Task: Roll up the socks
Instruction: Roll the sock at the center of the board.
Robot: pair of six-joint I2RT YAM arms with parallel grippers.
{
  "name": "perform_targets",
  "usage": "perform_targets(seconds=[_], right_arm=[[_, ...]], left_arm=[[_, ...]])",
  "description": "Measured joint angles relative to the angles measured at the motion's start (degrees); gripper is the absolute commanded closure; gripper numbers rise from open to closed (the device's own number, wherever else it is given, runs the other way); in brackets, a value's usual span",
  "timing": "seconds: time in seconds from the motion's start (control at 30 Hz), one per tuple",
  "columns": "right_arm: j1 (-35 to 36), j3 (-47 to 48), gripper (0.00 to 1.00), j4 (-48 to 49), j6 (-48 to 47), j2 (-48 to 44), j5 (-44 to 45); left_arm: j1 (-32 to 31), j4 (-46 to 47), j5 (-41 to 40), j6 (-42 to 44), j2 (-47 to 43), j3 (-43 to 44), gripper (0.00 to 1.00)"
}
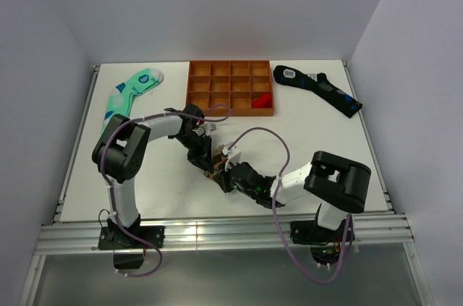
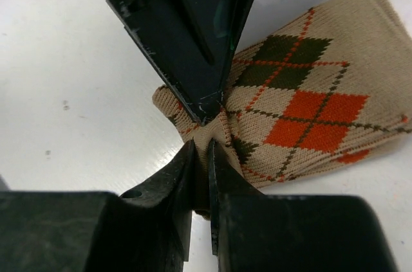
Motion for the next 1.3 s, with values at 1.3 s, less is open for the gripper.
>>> perform_targets(seconds=[1.3], right_arm=[[-25.9,28.9,0.98,-60.0,-5.2,8.9,-54.5]], left_arm=[[-21.4,67.4,-44.5,-16.1,-55.1,-54.7,0.66]])
